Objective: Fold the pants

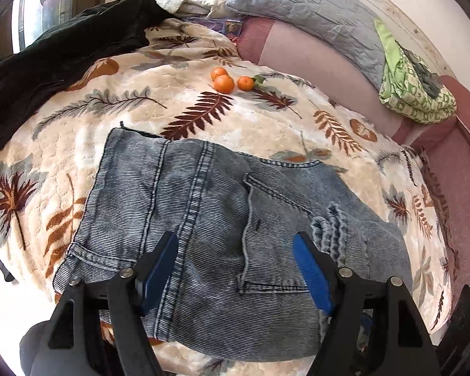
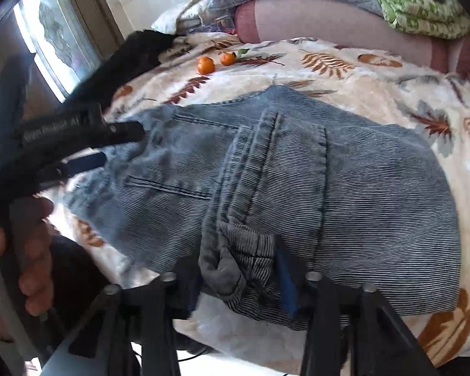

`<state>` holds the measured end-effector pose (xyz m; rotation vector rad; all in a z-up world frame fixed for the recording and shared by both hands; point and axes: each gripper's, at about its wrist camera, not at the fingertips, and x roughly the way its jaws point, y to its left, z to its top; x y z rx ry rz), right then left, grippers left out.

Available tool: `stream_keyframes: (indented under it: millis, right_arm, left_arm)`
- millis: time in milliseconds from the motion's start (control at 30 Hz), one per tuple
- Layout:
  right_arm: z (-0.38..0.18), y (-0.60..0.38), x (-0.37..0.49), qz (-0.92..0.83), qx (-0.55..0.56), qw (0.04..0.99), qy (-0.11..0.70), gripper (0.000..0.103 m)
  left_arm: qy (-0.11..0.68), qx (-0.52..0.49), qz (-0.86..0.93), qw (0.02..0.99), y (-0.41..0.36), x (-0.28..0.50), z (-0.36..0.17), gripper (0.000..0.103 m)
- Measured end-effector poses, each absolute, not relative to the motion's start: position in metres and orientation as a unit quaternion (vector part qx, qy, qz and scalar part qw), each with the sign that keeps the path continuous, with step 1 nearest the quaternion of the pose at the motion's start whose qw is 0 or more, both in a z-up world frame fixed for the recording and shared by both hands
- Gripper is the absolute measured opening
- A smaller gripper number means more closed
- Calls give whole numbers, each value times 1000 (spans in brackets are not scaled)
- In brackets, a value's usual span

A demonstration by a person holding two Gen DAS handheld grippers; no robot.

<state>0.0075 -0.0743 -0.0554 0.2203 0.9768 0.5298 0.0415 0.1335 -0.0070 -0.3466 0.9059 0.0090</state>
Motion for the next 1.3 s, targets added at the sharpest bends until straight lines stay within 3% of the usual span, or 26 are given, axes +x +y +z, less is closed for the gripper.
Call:
stream_keyframes:
  millis: [200,300,400,567,700,1033,1133,1267,1300]
  right_arm:
    - [-39,-175,-12,209,262,846,416,75]
    - [-57,-220,-13,164,316,834,422,75]
    - [-75,-251,-17,144,366,815,425,75]
    - [-84,-274,-21,144,388,813,409,75]
    - [-87,-275,-24,163,390,812,402,75]
    - [-93,-282,-28,174,419,796,400,75]
    - [-94,-285,-31,172,424,796,397,75]
    - [-93,-284,-32,171,427,794,397,75]
    - [-93,-283,-32,173,425,795,398,75]
  left_arm:
    - [429,-142,-91,888,73,30,-2,77]
    - [517,-98,-100,844,38,42,-50,76]
    - [491,-56,-88,865,22,27,-40,76]
    - [465,-182,-132,856,43,7,6,76]
    - [490,-287,-160,808,45,-2,-5,76]
    - [525,-311,-122,783,33,7,-33,73]
    - [525,-306,-109,786,34,7,-33,55]
    - [548,-307,-95,773,36,16,-50,54]
    - [551,-313,-90,768,39,16,-53,43]
